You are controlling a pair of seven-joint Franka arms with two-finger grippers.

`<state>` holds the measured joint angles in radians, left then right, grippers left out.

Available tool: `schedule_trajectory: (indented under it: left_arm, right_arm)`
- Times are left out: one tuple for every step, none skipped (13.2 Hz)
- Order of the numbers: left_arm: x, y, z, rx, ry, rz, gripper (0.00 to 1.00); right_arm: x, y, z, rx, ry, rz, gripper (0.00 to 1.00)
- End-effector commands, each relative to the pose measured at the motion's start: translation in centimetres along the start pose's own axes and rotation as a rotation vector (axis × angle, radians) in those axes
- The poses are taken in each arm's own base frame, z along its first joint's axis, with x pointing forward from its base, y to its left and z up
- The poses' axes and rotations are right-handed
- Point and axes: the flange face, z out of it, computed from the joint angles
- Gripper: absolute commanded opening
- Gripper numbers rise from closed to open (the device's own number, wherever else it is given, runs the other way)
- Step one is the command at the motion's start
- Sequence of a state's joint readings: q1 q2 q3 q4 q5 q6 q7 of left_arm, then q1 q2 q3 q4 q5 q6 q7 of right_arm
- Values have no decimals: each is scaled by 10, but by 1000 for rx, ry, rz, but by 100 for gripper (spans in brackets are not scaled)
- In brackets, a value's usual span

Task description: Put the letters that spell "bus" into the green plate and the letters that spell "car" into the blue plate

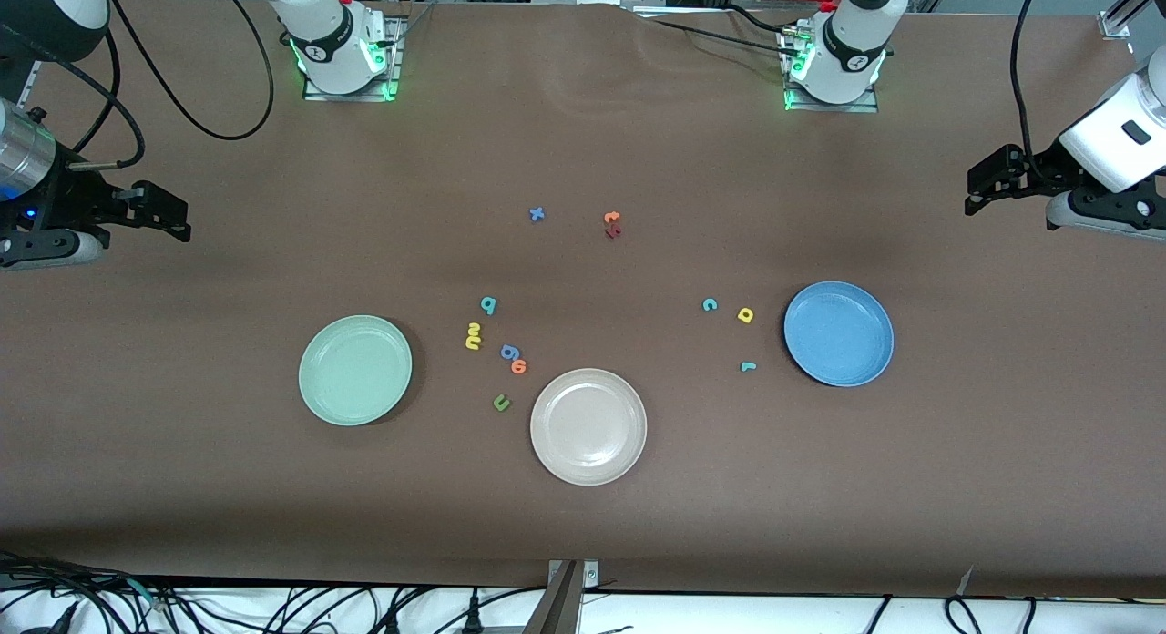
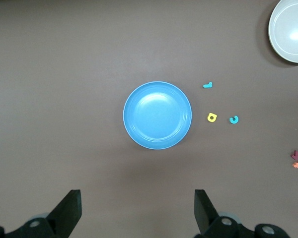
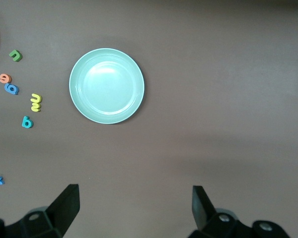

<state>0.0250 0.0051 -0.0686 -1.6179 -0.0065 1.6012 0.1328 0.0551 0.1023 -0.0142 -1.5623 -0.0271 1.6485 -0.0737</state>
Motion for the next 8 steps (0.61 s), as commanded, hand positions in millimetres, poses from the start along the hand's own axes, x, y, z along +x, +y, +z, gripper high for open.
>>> schedule_trajectory:
  left_arm:
    - [1, -3, -5, 16, -16, 17, 100]
    - [1, -3, -6, 16, -14, 16, 100]
    - [0, -2, -6, 14, -16, 11, 100]
    - [0, -2, -5, 12, -23, 9, 100]
    - [-1, -2, -4, 9, -29, 6, 100]
    - [-1, -2, -4, 9, -29, 5, 100]
    - [-1, -2, -4, 11, -30, -4, 100]
    - [-1, -2, -4, 10, -30, -32, 100]
  right_arm:
    - [4, 1, -3, -13, -5, 2, 100]
    - [5, 2, -3, -16, -2, 2, 100]
    - [5, 2, -3, -16, -2, 2, 100]
    - [5, 2, -3, -16, 0, 2, 100]
    - [5, 0, -3, -16, 0, 2, 100]
    - [6, -4, -4, -16, 3, -3, 100]
    - [7, -5, -6, -19, 14, -7, 100]
    - [9, -6, -9, -22, 21, -9, 100]
